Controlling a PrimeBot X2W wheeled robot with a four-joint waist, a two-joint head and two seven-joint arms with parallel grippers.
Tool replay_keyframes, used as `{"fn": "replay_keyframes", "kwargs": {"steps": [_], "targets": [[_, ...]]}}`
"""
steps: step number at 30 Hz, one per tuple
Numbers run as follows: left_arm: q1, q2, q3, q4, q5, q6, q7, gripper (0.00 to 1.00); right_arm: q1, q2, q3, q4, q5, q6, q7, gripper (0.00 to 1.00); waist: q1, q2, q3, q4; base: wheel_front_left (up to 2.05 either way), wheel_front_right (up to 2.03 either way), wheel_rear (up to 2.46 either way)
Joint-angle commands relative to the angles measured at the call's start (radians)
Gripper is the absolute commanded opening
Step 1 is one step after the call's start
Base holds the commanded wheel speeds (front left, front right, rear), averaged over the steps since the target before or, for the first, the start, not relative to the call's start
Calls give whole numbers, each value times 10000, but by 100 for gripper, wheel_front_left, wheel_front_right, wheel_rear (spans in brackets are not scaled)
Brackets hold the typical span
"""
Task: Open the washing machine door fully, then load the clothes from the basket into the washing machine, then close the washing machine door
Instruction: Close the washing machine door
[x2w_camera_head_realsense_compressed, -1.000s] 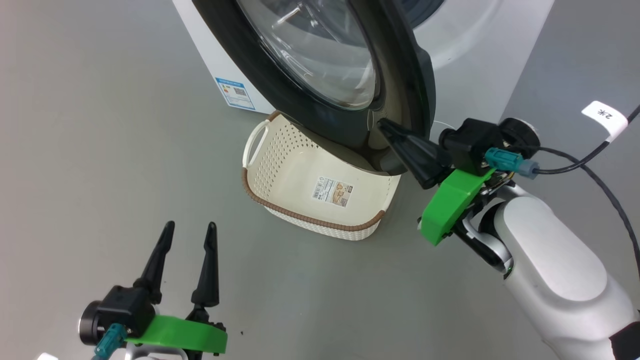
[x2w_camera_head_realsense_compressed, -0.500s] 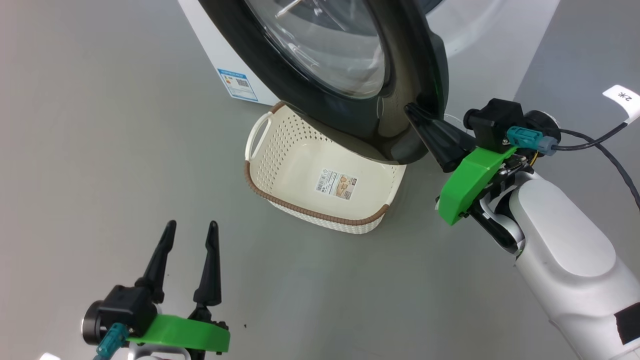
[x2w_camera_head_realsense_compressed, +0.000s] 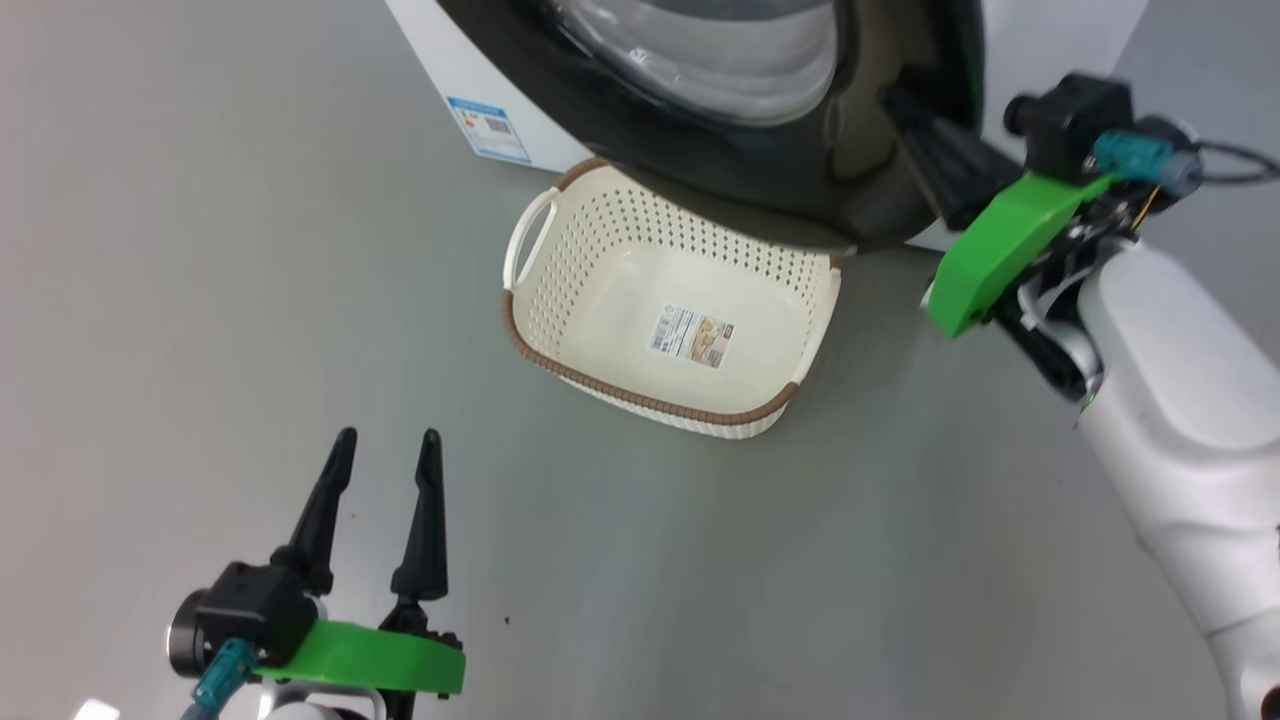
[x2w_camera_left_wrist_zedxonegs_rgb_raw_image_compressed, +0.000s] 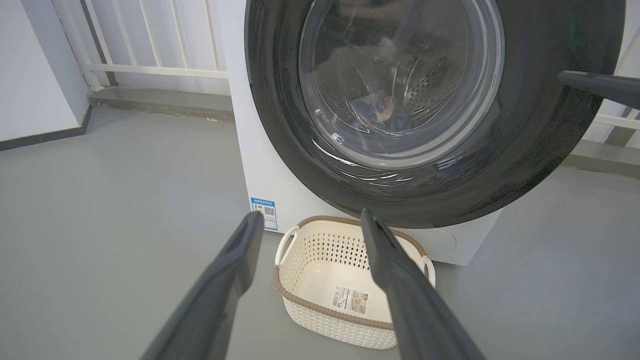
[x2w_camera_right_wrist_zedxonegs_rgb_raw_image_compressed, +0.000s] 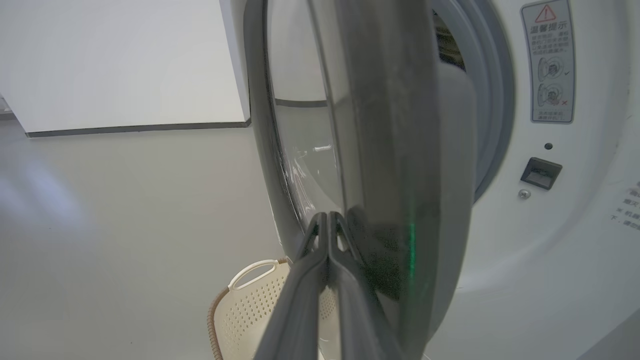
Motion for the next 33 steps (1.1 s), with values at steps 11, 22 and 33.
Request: {"fn": "replay_keyframes", "kwargs": {"steps": [11, 22, 33], "targets": [[-610, 165, -105, -465, -429, 321, -122, 100, -1996, -179, -471, 1355, 24, 14, -450, 0, 0, 0, 851, 377, 0, 0, 0], [-891, 165, -378, -512, -675, 525, -122, 100, -3635, -220, -373, 3003, -36, 14, -1018, 0, 0, 0, 1247, 491, 0, 0, 0], [-1021, 164, -578, -521, -763, 655, -122, 100, -4525, -246, -83, 4293, -149, 14, -1707, 0, 0, 0, 1394, 609, 0, 0, 0]]}}
